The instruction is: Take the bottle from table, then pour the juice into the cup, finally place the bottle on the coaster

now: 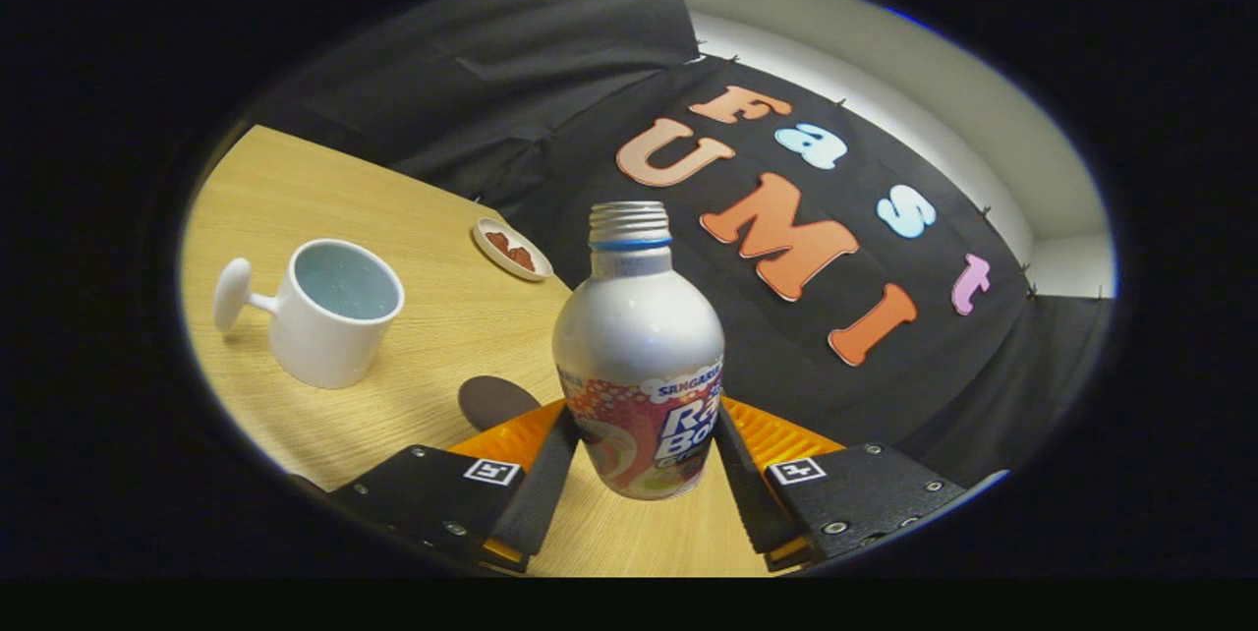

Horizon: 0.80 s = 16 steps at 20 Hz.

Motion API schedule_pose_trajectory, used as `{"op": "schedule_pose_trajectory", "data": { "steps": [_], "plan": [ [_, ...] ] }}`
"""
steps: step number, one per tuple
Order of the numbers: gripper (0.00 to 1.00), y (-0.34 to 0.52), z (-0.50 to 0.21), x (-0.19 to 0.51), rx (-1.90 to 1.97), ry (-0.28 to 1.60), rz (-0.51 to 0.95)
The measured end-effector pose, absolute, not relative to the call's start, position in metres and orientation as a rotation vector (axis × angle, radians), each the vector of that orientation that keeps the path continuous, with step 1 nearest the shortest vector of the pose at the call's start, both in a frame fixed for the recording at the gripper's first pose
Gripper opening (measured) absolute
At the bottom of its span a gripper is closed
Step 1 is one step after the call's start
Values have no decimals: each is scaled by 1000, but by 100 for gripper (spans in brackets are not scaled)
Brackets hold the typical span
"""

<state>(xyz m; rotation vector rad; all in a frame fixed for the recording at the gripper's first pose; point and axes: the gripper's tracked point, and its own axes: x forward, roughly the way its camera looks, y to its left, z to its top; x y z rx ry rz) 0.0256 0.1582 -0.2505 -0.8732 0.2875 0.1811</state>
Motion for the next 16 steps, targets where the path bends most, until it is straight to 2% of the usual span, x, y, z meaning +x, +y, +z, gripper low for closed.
{"op": "schedule_pose_trajectory", "data": {
  "steps": [8, 16],
  "plan": [
    [77, 175, -249, 32, -1080, 230, 223],
    [76, 177, -237, 38, -1331, 121, 200]
  ]
}}
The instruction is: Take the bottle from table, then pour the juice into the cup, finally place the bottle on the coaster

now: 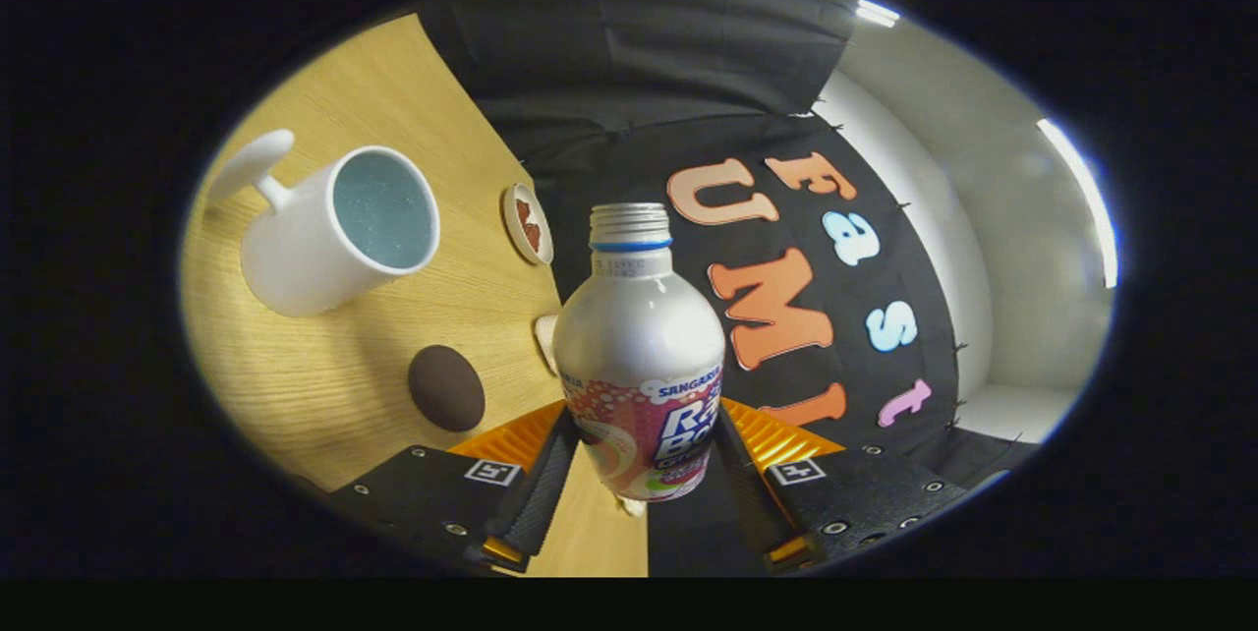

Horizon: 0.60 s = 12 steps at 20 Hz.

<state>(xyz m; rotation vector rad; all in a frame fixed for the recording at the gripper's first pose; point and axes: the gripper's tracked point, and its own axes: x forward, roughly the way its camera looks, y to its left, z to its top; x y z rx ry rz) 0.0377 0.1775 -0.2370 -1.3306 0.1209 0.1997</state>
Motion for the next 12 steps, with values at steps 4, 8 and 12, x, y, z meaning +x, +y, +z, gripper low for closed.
{"op": "schedule_pose_trajectory", "data": {
  "steps": [4, 8, 12],
  "plan": [
    [76, 181, -235, 39, -1407, 81, 200],
    [76, 183, -232, 42, -1492, 33, 186],
    [76, 189, -229, 43, -1546, -12, 189]
  ]
}}
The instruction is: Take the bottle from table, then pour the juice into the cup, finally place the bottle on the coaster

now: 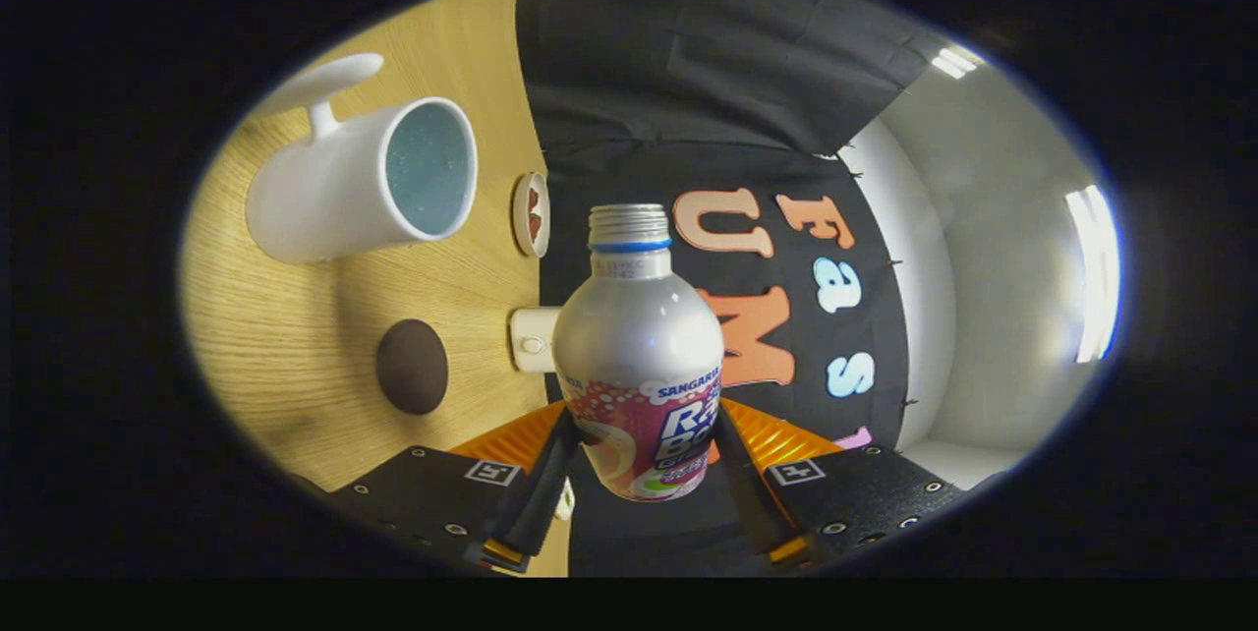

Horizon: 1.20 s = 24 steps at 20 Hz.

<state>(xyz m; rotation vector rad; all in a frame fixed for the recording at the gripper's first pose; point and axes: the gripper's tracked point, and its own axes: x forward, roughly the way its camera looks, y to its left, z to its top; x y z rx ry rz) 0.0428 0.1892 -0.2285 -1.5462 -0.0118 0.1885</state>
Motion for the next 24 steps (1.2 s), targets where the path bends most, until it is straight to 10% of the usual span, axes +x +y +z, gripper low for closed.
{"op": "schedule_pose_trajectory", "data": {
  "steps": [24],
  "plan": [
    [76, 197, -221, 48, -1715, -126, 212]
  ]
}}
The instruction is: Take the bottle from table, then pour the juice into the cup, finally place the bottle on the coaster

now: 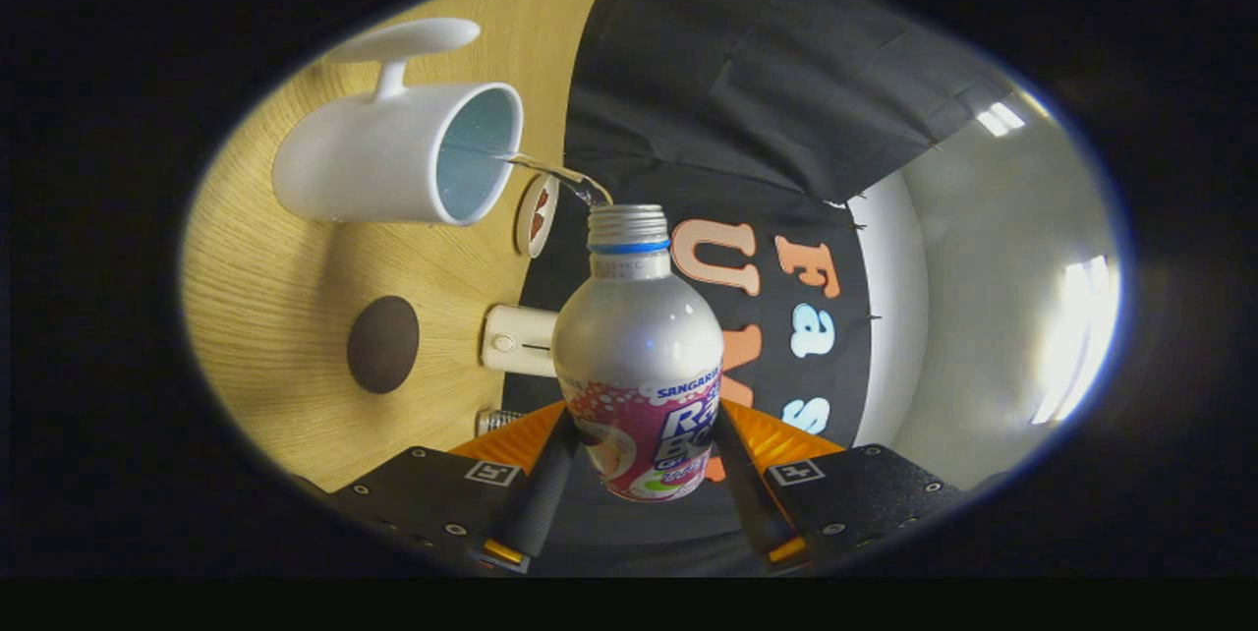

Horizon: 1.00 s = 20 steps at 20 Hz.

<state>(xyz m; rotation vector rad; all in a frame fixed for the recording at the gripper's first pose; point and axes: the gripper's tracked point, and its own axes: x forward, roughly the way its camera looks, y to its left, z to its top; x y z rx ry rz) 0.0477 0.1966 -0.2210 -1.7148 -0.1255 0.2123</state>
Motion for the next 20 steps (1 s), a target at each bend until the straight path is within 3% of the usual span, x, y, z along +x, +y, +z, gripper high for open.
{"op": "schedule_pose_trajectory", "data": {
  "steps": [20],
  "plan": [
    [76, 200, -215, 53, -1801, -190, 224]
  ]
}}
